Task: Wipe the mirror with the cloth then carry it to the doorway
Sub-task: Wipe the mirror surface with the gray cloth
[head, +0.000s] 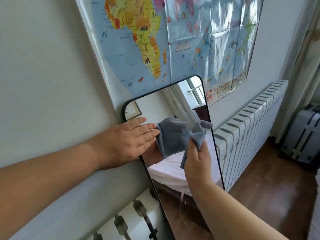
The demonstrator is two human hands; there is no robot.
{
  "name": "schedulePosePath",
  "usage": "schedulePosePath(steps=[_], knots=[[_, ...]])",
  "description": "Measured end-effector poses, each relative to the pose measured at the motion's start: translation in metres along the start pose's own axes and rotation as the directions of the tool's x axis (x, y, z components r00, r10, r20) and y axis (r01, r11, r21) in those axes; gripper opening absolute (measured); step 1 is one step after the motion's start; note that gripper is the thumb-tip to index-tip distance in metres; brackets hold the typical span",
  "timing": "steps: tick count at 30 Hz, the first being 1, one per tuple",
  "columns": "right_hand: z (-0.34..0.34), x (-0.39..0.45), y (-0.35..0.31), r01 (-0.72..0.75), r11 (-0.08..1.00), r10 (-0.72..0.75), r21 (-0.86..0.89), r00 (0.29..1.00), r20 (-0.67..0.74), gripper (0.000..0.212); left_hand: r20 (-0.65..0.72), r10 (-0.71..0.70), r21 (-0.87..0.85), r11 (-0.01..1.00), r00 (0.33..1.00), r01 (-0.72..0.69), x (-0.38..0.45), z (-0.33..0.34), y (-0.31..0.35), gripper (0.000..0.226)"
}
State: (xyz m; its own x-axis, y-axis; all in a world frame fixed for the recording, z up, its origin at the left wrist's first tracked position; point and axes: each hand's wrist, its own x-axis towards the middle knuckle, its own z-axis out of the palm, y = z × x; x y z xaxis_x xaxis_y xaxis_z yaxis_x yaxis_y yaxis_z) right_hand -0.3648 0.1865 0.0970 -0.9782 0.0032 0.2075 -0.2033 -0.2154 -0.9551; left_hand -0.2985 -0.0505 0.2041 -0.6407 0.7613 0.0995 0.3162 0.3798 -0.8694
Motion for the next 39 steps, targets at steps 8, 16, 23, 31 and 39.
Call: schedulePosePath(steps=[8, 16, 23, 31, 39], knots=[[0.003, 0.014, 0.096, 0.421, 0.587, -0.208, -0.692, 0.904, 0.374, 0.082, 0.093, -0.043, -0.039, 0.998, 0.995, 0.047, 0.000, -0.006, 0.002, 0.068], [-0.002, 0.004, 0.107, 0.301, 0.643, -0.070, -0.704, 0.939, 0.337, 0.084, 0.119, -0.146, 0.000, 0.989, 0.982, 0.147, 0.003, -0.008, 0.018, 0.084], [0.021, 0.037, 0.059, 0.652, 0.488, -0.367, -0.581, 0.757, 0.541, 0.076, 0.188, -0.149, 0.035, 0.989, 0.971, 0.145, 0.002, -0.008, 0.024, 0.095], [-0.052, -0.015, 0.178, 0.404, 0.559, -0.056, -0.724, 0.890, 0.453, 0.081, 0.215, -0.157, 0.038, 0.988, 0.964, 0.152, 0.002, -0.009, 0.029, 0.100], [0.028, 0.055, 0.048, 0.593, 0.547, -0.349, -0.590, 0.803, 0.483, 0.071, 0.218, -0.132, 0.041, 0.991, 0.967, 0.126, 0.004, -0.011, 0.027, 0.093]])
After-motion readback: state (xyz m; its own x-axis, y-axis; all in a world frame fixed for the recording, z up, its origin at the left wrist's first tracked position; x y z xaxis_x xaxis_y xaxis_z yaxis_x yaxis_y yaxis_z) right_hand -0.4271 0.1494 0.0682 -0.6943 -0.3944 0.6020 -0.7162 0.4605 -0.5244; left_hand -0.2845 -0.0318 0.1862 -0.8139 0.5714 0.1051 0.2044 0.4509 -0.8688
